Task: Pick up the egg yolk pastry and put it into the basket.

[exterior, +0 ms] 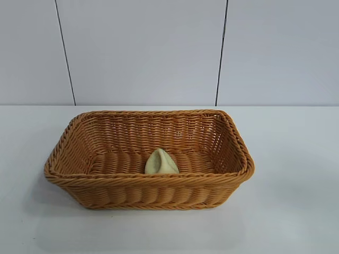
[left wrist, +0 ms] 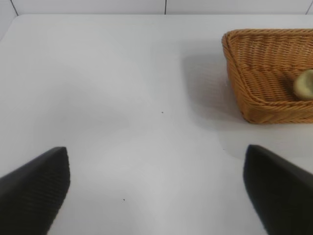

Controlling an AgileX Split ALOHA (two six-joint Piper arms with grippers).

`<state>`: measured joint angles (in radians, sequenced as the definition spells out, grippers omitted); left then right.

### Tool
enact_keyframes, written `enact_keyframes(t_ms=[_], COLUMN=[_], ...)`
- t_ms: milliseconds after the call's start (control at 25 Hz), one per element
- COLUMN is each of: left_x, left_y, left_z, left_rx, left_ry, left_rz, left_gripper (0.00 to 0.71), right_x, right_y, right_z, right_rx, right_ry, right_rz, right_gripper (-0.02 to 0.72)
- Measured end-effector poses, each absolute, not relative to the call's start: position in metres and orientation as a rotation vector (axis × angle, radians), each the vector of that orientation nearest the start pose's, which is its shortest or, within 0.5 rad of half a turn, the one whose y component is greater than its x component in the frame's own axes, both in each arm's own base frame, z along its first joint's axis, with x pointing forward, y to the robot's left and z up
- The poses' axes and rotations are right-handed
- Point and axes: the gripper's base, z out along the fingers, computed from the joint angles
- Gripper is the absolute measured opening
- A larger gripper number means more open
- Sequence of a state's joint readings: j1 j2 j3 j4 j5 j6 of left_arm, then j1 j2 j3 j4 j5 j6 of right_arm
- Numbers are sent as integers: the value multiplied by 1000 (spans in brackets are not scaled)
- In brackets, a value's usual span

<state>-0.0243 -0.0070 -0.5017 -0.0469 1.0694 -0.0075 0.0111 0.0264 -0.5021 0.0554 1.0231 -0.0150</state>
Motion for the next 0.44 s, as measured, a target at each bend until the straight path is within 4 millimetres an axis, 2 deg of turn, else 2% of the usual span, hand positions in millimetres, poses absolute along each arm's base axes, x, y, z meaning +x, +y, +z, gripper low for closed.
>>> enact_keyframes(t_ms=[440], left_x=[-7], left_y=[-4], left_z=[277], left_rx=[28], left_ry=[2044], left_rz=[-71], left_gripper=[692], right_x=[-4], right_y=[4], right_z=[281], right_rx=[-28], right_ry=[2000], right_rz=[64], right_gripper=[644])
